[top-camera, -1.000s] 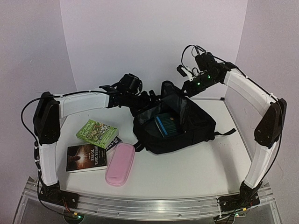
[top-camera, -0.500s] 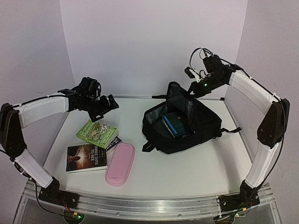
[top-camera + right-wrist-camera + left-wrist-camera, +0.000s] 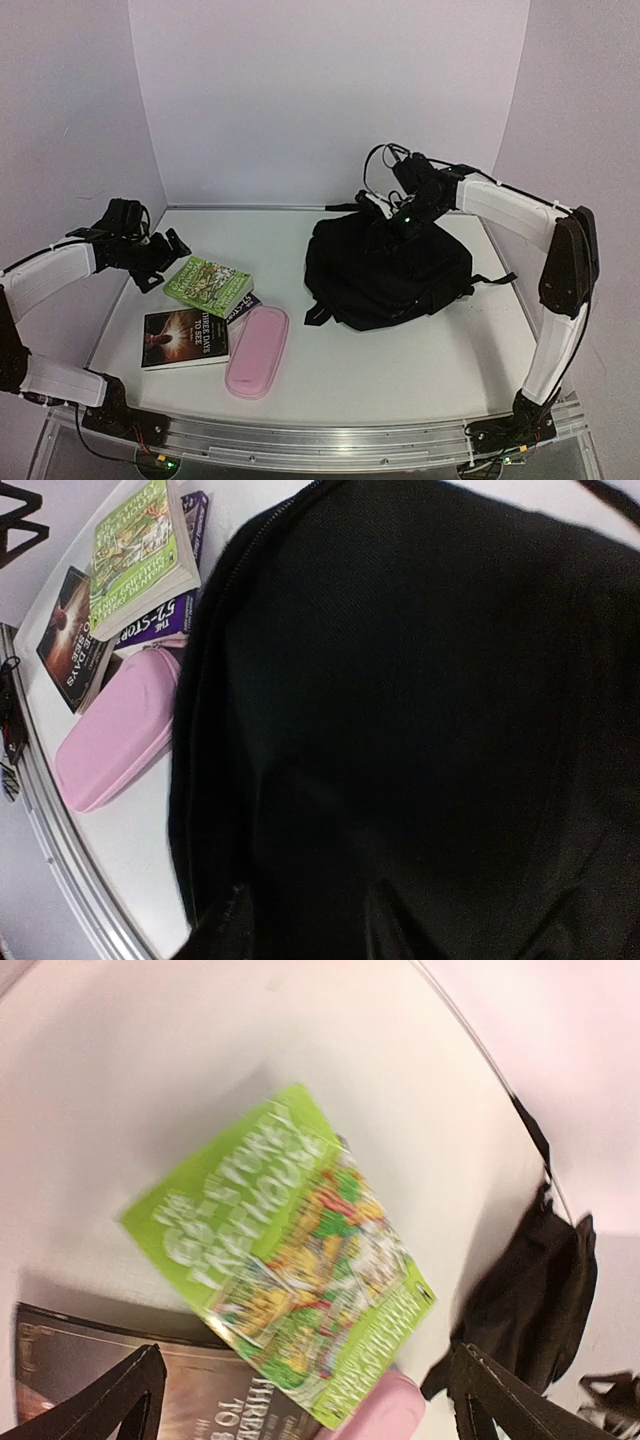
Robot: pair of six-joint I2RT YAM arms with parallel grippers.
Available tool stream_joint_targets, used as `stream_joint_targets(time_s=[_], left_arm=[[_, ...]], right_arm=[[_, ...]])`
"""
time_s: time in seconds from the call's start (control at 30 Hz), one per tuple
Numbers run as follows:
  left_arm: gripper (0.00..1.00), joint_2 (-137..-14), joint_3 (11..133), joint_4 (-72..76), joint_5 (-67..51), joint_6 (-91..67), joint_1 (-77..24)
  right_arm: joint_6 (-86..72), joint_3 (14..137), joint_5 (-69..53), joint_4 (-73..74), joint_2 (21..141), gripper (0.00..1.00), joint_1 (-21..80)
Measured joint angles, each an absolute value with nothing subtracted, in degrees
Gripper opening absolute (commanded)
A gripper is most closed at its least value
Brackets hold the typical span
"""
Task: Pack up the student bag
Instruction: Pick up the book from the center of the board.
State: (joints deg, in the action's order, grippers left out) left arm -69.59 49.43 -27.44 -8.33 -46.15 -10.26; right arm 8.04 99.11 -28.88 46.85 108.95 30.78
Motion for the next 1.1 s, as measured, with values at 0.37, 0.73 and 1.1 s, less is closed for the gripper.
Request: stream_joint_targets(time_s=[0.37, 0.73, 1.1], left_arm=[[1.0, -71.1, 43.1, -21.9, -16.7, -42.5, 5.8], [0.99, -81.6, 35.2, -5.8, -30.0, -40.7, 12.1], [0.87, -92.3, 32.6, 13.0, -40.1, -42.0, 12.2]], right_arm=[[6.8, 98.1, -30.5, 47.2, 110.9, 0.81, 32.5], [7.3, 97.3, -31.5, 47.3, 110.8, 0.98, 32.8], [7.4, 97.3, -31.5, 47.6, 109.2, 0.98, 32.8]])
